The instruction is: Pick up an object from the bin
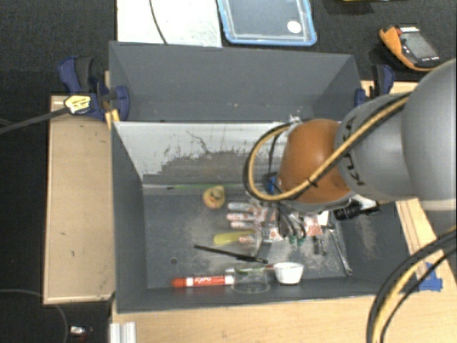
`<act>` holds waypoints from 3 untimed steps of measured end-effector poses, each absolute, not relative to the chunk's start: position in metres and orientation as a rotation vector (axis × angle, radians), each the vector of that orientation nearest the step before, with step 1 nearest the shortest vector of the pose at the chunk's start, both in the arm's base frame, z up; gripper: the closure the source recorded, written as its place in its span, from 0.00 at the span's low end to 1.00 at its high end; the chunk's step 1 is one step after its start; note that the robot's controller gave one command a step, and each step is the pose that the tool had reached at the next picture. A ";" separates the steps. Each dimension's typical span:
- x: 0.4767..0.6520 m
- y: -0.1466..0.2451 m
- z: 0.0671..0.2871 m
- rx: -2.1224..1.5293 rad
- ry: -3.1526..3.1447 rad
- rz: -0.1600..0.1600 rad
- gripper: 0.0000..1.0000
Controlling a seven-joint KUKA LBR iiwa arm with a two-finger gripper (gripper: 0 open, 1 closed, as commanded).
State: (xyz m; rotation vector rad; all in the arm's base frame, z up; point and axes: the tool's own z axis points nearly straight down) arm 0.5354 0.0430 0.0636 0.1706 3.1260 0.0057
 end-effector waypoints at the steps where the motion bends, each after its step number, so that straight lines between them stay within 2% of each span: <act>1: 0.537 0.045 0.068 0.184 3.118 0.007 1.00; 2: 0.537 0.045 0.068 0.187 3.118 0.007 1.00; 3: 0.536 0.045 0.084 0.189 3.120 0.008 1.00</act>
Offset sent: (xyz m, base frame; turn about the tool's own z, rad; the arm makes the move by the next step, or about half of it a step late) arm 0.0000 0.0000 0.0000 0.0000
